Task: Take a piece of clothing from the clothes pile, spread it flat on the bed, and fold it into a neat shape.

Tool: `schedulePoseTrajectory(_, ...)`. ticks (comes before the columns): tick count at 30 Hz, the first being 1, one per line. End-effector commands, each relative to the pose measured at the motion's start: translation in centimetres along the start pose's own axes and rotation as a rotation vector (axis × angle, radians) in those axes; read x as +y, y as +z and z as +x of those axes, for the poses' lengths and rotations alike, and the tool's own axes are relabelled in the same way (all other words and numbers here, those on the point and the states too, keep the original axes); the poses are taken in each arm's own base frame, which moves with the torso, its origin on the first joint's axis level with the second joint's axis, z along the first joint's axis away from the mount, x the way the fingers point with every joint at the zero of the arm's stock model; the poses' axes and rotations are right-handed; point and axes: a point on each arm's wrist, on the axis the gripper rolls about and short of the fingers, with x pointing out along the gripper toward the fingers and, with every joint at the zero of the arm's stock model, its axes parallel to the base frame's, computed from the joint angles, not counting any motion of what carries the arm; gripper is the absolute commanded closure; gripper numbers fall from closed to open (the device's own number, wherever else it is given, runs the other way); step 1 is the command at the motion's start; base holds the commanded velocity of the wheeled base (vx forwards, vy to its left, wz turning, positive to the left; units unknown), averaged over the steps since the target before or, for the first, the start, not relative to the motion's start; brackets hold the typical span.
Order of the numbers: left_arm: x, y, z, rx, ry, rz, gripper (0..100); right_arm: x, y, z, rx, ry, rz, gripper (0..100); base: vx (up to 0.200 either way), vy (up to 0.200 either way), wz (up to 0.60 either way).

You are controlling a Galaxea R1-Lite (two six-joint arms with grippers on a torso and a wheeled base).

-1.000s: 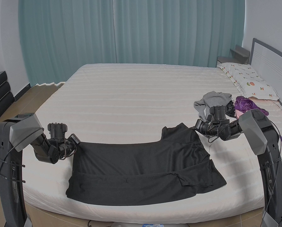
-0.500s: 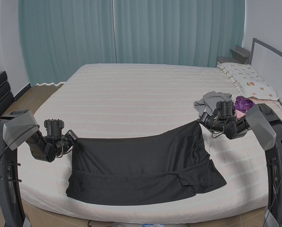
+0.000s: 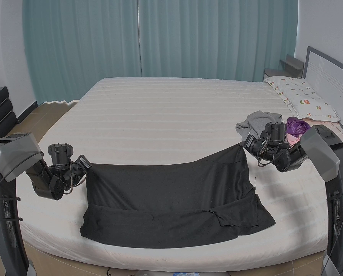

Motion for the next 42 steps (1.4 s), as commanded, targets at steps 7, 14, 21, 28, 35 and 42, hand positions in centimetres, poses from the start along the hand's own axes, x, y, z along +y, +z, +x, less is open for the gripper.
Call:
schedulePoseTrajectory(7, 0.2, 0.3, 0.0, -0.007, 0.004, 0.009, 100, 0.3, 0.5, -0.9, -0.021, 0.015, -0.004, 100, 0.0, 0.0, 0.0)
schedulePoseTrajectory(14, 0.4, 0.1, 0.0, -0.001, 0.008, 0.011, 100, 0.2, -0.3, -1.2, -0.008, 0.014, -0.009, 100, 0.0, 0.0, 0.0)
schedulePoseTrajectory(21, 0.1, 0.2, -0.8, 0.005, 0.009, 0.013, 100, 0.3, -0.2, -2.3, 0.017, 0.025, -0.002, 100, 0.0, 0.0, 0.0)
schedulePoseTrajectory(28, -0.1, 0.0, -2.6, 0.014, 0.013, 0.034, 100, 1.2, -0.1, -4.7, 0.049, 0.037, 0.009, 100, 0.0, 0.0, 0.0)
schedulePoseTrajectory(35, 0.0, -0.2, -3.9, 0.029, 0.02, 0.034, 100, 0.8, -1.2, -6.1, 0.061, 0.029, 0.01, 100, 0.0, 0.0, 0.0)
schedulePoseTrajectory(42, 0.6, -0.9, -4.9, 0.06, 0.043, 0.034, 100, -0.4, -2.1, -7.6, 0.063, 0.01, 0.018, 100, 0.0, 0.0, 0.0)
